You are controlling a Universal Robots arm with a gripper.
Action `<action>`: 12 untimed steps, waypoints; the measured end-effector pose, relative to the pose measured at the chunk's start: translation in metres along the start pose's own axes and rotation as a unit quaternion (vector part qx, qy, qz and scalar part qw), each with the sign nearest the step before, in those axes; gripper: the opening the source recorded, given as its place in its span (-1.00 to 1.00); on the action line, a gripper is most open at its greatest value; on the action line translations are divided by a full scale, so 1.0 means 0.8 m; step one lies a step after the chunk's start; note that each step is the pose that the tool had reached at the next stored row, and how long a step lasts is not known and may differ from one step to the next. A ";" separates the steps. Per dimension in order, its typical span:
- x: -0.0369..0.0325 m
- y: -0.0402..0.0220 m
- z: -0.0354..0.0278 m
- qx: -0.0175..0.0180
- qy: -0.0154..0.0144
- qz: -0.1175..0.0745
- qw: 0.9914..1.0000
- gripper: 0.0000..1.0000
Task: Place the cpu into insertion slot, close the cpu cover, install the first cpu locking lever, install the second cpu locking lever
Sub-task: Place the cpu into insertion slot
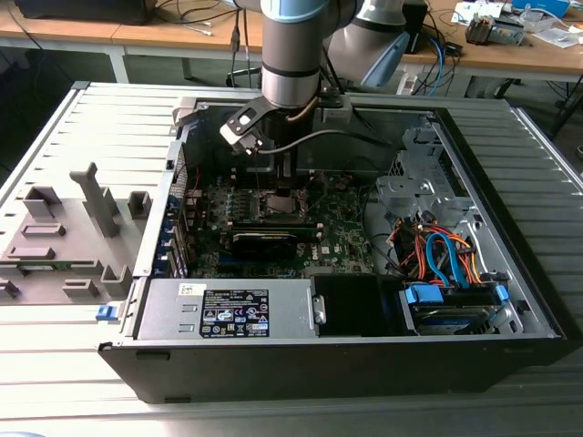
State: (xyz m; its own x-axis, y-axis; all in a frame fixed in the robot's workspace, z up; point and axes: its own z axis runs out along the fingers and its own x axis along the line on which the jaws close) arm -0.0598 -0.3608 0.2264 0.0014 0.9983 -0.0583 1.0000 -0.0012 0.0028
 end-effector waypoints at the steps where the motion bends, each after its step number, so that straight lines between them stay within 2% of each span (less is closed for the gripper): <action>1: -0.0001 0.0000 -0.0018 0.000 0.000 0.000 1.000 -0.79; 12: -0.0008 0.0000 -0.0134 0.000 0.001 0.000 1.000 -0.79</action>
State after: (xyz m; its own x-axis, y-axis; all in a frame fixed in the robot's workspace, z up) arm -0.0598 -0.3608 0.2371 0.0014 0.9985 -0.0555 1.0000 -0.0013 0.0028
